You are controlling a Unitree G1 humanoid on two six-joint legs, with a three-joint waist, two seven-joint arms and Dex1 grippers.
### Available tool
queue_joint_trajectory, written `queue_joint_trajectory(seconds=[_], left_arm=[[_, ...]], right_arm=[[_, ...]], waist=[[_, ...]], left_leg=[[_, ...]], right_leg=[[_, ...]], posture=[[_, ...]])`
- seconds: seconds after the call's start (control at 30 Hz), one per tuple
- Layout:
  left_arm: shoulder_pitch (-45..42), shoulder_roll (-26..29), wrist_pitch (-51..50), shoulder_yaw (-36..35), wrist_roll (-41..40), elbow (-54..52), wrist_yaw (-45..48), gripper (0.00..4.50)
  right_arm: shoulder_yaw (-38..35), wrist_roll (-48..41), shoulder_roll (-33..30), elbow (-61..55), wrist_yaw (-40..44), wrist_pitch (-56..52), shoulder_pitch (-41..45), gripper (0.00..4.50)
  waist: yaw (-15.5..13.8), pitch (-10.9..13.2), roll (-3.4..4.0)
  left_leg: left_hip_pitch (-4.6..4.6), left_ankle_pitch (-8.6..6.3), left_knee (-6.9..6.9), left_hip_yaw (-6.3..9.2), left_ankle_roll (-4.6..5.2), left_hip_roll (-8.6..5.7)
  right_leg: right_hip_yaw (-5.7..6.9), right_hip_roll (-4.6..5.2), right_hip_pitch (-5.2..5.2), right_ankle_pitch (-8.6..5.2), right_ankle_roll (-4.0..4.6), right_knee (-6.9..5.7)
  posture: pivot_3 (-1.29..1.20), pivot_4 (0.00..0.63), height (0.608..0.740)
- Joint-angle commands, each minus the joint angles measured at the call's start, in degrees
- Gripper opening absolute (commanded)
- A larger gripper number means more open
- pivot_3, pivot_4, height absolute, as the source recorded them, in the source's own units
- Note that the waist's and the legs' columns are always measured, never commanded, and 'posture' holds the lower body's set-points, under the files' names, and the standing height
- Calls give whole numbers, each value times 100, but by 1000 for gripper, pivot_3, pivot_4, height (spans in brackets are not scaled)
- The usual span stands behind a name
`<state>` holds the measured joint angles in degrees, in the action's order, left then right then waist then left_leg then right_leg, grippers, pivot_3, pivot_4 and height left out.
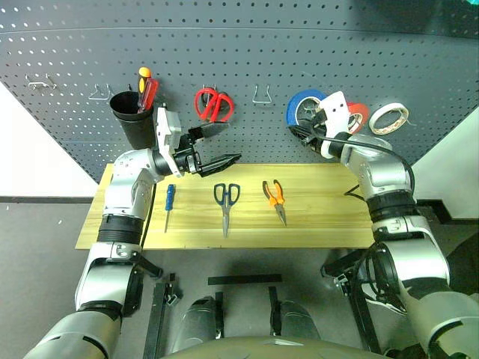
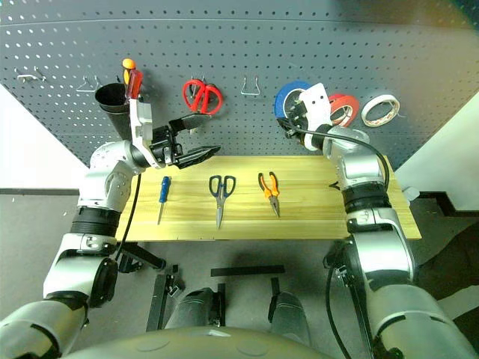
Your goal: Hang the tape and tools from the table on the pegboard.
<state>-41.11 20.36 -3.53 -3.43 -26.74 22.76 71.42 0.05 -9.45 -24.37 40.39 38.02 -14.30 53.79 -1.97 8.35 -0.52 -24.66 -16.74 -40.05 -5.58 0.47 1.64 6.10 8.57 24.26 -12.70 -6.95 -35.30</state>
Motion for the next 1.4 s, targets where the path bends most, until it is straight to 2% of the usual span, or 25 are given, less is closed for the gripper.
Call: queue_joint_trajectory(seconds=[0.03, 0.17, 0.27, 0.47, 0.57, 0.67, 0.87, 1.0, 1.23, 1.4], left_arm=[[-68, 27, 1, -6, -6, -129, -15, 4500], [-29, 16, 15, 34, 23, -156, -35, 4500], [10, 34, -7, 29, 4, -212, -42, 4500], [123, 114, -81, 84, 87, -287, -103, 4500], [187, 276, 3, 334, 647, -25, -387, 4500], [273, 318, 241, 507, 971, 146, -511, 4500], [334, 276, 298, 715, 1414, 491, -841, 4500], [273, 225, 485, 886, 1668, 1000, -807, 4500], [-231, 32, 894, 946, 1930, 2137, -818, 4500], [-357, -44, 903, 817, 1706, 2179, -442, 4500]], right_arm=[[-85, 92, 39, 514, 77, 400, 408, 1577], [-64, 130, -5, 288, 191, 488, 301, 2892], [-22, -99, -279, -1220, 630, -110, -375, 3854], [-215, -823, -762, -4208, 822, -1761, -1708, 3854], [-174, -1110, -1001, -5451, 764, -2537, -2542, 3854], [-200, -1297, -1087, -6103, 547, -3139, -3064, 4453], [-296, -1296, -874, -5840, -309, -4217, -2969, 4483], [-323, -1333, -572, -5283, -684, -4595, -2489, 4483], [45, -1007, -169, -3751, -964, -4525, -1724, 4483], [339, -670, 70, -2631, -962, -4032, -1262, 4483]], waist=[[-1, 0, 0], [-15, 0, 0], [-30, 0, 0], [-23, 0, 0], [-35, 0, 0], [-38, 0, -1], [-33, 0, 0], [-22, 6, -1], [-30, 94, -8], [-12, 390, 6]], left_leg=[[1, 0, 0, 0, -1, 0], [1, 0, 0, 0, -1, 0], [1, 0, 0, 1, -1, 0], [3, 0, -1, 2, 0, 0], [15, 0, 0, 1, 0, 2], [22, -1, 1, 2, 1, 2], [22, -3, -7, 4, 5, 2], [22, -3, -5, 3, 6, 2], [20, -6, -5, 9, 11, 3], [21, -10, -6, 17, 18, 3]], right_leg=[[0, 0, 0, 0, 0, 0], [0, 1, -2, 0, 0, -1], [0, 1, -2, 0, 0, -1], [0, 3, -2, 0, 0, -4], [0, 2, -9, -1, 1, -6], [0, 2, -18, -1, 1, -3], [-1, 4, -19, 0, 4, -4], [-1, 3, -17, 0, 4, -5], [-1, 5, -15, 0, 5, -7], [-13, 9, -2, -1, 6, -17]], posture=[[142, 84, 711], [145, 85, 711], [145, 87, 711], [137, 94, 711], [132, 96, 711], [123, 105, 711], [100, 123, 711], [92, 156, 711], [95, 241, 711], [104, 320, 711]])
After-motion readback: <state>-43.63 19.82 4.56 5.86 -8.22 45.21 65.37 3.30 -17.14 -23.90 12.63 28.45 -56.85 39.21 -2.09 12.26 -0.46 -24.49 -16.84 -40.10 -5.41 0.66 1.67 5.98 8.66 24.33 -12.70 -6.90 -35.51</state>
